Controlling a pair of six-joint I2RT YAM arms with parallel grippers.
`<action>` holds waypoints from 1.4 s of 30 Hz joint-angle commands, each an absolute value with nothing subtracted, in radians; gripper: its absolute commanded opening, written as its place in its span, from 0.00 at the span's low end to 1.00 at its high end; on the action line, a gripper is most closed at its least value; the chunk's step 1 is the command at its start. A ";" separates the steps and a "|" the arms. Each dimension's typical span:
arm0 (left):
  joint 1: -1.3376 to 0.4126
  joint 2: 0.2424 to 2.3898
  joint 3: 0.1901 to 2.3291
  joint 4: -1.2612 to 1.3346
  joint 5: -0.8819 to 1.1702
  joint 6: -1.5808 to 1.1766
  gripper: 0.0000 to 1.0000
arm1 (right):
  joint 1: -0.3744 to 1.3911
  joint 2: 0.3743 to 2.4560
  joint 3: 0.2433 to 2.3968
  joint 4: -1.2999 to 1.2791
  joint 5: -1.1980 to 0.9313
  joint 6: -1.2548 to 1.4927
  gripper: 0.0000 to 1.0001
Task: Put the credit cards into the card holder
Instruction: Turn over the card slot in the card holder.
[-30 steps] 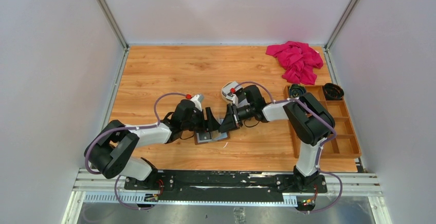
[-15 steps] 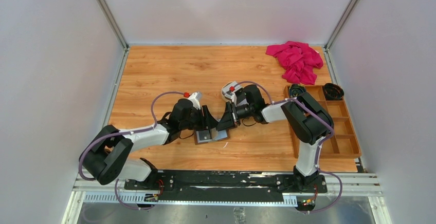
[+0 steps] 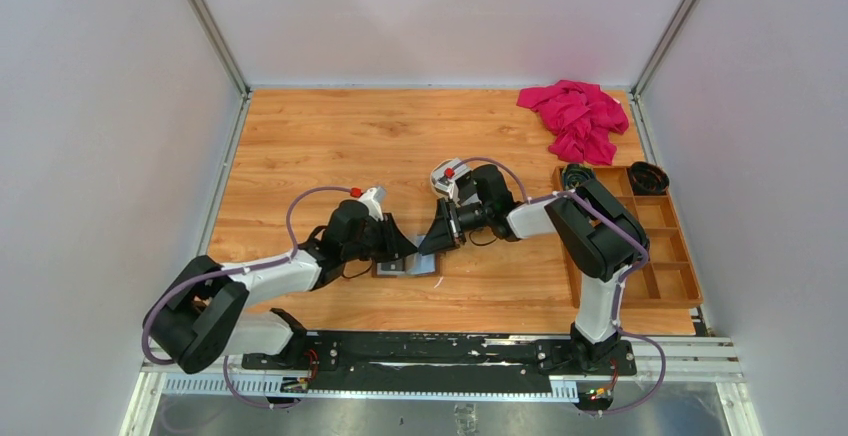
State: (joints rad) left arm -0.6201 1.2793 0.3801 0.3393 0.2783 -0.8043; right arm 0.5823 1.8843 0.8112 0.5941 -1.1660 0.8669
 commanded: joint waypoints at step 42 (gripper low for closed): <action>-0.537 0.924 0.772 -0.340 0.194 -0.424 0.88 | 0.428 1.519 1.266 -0.644 -0.840 -0.786 0.63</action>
